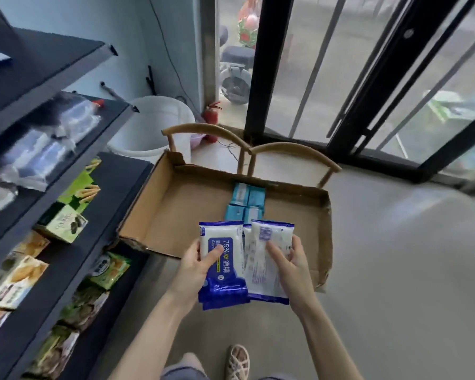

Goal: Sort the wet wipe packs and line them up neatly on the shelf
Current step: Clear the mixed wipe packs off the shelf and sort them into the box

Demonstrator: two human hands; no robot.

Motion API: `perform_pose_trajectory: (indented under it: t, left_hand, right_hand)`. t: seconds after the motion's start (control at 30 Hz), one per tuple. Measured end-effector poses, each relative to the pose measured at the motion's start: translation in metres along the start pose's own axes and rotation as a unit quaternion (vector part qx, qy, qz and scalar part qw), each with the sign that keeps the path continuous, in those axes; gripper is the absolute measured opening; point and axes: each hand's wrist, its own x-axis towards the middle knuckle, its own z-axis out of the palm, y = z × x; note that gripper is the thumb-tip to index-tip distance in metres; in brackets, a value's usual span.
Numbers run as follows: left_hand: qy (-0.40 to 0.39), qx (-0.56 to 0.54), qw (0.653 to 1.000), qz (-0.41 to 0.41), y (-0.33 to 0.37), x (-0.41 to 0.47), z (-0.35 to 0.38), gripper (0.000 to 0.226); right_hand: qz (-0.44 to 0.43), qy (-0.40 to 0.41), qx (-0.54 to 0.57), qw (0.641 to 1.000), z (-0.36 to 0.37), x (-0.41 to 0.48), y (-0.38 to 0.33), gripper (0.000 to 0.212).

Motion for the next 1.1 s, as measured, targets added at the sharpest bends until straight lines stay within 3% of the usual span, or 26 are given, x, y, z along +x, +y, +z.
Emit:
perform_pose_trajectory:
  t: [0.33,0.63,0.97,1.1]
  left_hand:
    - [0.015,0.038,0.992,-0.123,-0.024,0.133,0.023,0.031]
    - [0.06,0.061,0.959,-0.271,-0.09,0.291,-0.001,0.024]
    - [0.131,0.105,0.922,-0.349,-0.208,0.404,-0.032,0.039]
    - [0.153,0.15,0.923,-0.321,-0.247,0.416,-0.044,0.033]
  right_hand:
    - [0.117,0.056,0.012,0.991,-0.028,0.112,0.049,0.028]
    - [0.251,0.113,0.002,0.961,-0.01,0.241,0.149,0.025]
    - [0.344,0.12,-0.049,0.93,-0.018,0.324,0.285,0.027]
    - [0.334,0.1,-0.139,0.927,-0.018,0.334,0.324,0.036]
